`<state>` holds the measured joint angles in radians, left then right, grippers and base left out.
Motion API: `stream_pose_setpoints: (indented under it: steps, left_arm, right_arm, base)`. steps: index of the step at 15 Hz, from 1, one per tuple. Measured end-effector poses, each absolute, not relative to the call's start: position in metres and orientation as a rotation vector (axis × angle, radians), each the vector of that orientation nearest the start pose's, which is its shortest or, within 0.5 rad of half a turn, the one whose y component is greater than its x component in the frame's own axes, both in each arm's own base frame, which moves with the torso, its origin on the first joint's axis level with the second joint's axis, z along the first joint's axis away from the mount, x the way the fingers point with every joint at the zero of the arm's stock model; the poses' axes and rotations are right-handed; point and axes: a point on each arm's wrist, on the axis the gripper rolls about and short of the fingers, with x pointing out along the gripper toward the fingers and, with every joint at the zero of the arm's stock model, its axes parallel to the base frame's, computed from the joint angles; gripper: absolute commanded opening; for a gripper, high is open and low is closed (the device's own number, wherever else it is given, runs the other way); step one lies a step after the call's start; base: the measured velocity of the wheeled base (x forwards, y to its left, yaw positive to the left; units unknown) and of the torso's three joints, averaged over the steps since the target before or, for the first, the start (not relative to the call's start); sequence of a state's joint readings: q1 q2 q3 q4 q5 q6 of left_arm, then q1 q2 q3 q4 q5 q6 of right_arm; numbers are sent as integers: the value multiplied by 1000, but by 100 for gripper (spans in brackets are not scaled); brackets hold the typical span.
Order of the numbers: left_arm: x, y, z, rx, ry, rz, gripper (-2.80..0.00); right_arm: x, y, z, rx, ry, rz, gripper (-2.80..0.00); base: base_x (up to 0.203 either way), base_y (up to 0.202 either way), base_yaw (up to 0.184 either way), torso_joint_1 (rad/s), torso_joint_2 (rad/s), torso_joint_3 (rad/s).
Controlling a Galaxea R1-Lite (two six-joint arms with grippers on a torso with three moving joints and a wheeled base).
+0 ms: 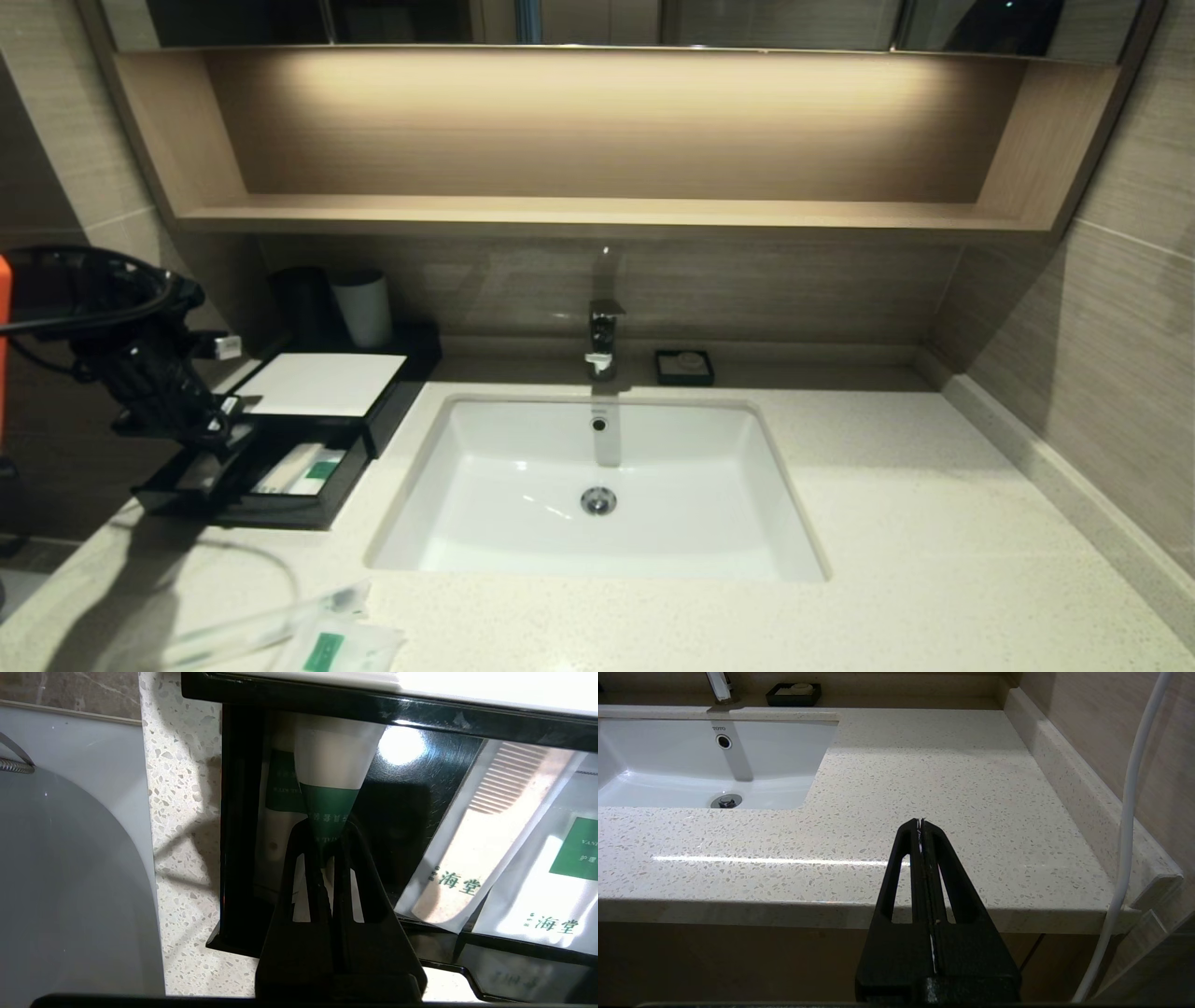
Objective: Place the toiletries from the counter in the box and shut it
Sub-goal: Place the bathroom toiletry into the drawer
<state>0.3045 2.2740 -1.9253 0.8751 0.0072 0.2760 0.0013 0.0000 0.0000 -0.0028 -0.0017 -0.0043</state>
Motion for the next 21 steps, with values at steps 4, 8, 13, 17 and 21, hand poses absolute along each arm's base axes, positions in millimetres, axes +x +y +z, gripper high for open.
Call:
stream_pose_setpoints:
  steps: [4, 8, 13, 17, 21]
  left_arm:
    - [399, 125, 144, 57, 1238, 100, 0]
    - [399, 125, 146, 48, 1233, 94, 0]
    - [391, 122, 161, 37, 1209, 85, 0]
    - [375, 115, 188, 22, 1175, 61, 0]
    - [354, 108, 218, -1, 1126, 21, -280]
  right_arm:
    - [-23, 0, 76, -4, -2, 0, -280]
    - [-23, 0, 76, -5, -3, 0, -280]
    - [-23, 0, 76, -5, -3, 0, -280]
    - [-23, 0, 76, -5, -2, 0, -280]
    - [-23, 0, 76, -5, -3, -1, -280]
  base:
    - [0, 0, 0, 0, 0, 0]
    - [0, 0, 0, 0, 0, 0]
    - [0, 0, 0, 0, 0, 0]
    - [0, 0, 0, 0, 0, 0]
    - [0, 0, 0, 0, 0, 0]
